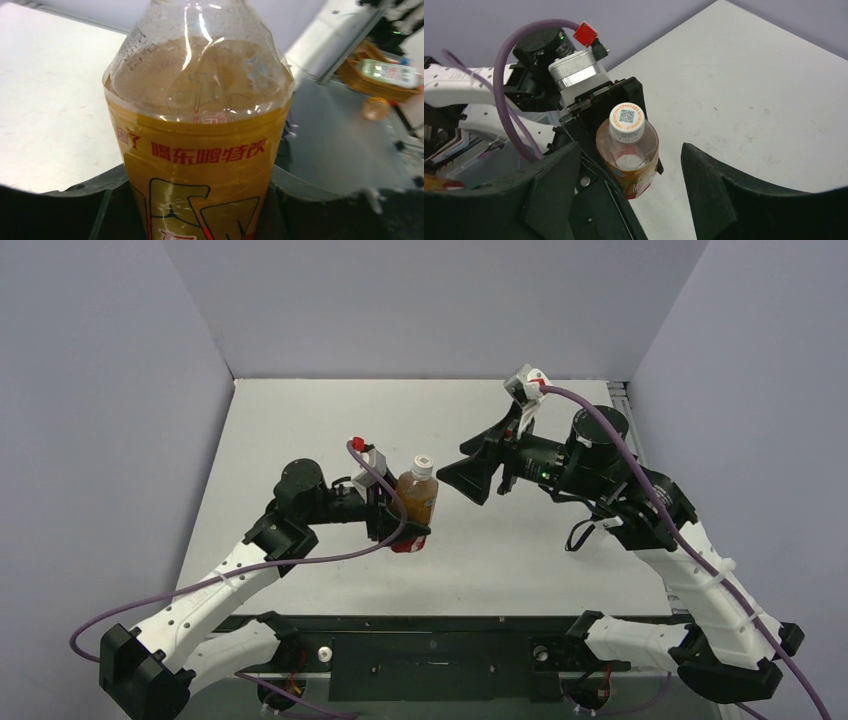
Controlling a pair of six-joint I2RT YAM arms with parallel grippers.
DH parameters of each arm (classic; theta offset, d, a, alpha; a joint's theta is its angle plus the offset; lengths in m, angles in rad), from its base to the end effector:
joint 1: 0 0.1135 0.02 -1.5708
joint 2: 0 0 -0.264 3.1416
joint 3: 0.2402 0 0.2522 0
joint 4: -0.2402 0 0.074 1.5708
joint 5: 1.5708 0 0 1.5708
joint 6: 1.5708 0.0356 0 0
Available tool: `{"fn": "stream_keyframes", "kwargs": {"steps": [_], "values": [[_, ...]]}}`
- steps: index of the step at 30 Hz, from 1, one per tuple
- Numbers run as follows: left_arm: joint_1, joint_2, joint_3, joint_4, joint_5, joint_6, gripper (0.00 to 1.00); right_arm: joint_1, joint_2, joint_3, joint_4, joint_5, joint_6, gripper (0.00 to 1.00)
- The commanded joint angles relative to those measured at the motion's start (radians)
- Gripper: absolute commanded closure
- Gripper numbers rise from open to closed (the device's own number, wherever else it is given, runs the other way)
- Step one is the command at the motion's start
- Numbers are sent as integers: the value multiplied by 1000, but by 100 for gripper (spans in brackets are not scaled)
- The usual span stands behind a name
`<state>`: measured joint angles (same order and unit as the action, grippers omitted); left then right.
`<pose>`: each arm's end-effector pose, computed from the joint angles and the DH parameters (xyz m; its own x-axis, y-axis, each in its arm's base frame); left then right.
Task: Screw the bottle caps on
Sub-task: Screw the bottle cap onto the plastic bottle.
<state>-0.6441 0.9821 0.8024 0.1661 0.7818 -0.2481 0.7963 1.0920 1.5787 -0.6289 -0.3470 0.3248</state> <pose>0.1644 -0.1548 0.3470 -0.2535 -0.0275 -0.9669 0.9565 0.1420 -0.2548 0.1265 0.1466 0.5002 -0.3836 0.0371 -0.9228 -0.8285 0.4276 0.3616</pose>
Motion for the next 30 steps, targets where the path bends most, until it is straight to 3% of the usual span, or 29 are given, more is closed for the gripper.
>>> {"fn": "stream_keyframes", "kwargs": {"steps": [1,9,17,30], "values": [[7,-10,8,128,249,-104,100,-21,28,-18,109,-277,-40,32],[6,4,-5,183,332,-178,100,-21,64,-42,221,-394,16,41],[6,13,-6,191,330,-180,100,-17,75,-63,268,-411,48,59],[6,26,-1,203,316,-184,100,-12,59,-78,218,-363,18,62]]}}
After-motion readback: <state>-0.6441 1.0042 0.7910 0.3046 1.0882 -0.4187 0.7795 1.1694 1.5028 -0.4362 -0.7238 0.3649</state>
